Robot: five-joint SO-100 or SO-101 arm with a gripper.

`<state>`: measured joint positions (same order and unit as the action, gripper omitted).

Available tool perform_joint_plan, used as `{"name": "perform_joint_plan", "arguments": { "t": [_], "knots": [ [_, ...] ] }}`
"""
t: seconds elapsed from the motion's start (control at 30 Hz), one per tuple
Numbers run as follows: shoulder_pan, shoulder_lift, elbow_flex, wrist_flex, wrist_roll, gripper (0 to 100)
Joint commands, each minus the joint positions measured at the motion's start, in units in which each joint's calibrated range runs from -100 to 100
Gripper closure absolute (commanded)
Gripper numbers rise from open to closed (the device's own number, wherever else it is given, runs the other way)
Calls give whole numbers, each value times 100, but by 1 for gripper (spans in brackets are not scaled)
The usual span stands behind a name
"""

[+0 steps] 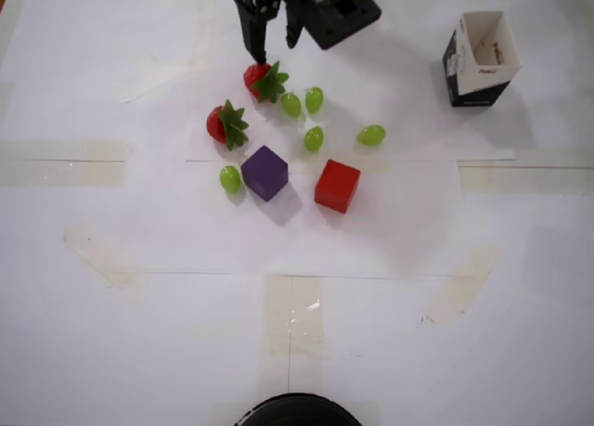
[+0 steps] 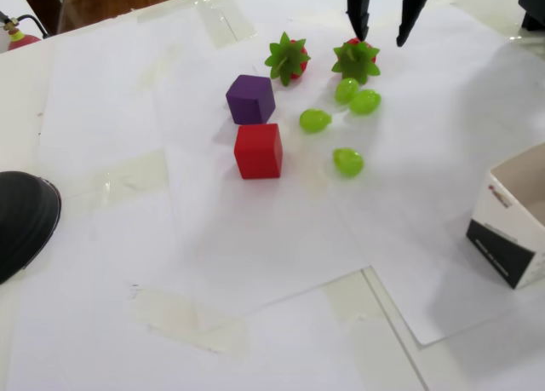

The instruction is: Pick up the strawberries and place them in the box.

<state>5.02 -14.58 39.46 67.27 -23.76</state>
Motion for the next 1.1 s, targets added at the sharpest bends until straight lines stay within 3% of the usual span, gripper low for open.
{"name": "perform_joint_plan", "arguments": {
  "t": [0.0, 0.7, 1.07],
  "knots": [
    [20, -55, -537, -101, 93, 73],
    [197, 779, 27, -1123, 39, 74],
    [263, 848, 163, -1074, -5, 76]
  ]
}}
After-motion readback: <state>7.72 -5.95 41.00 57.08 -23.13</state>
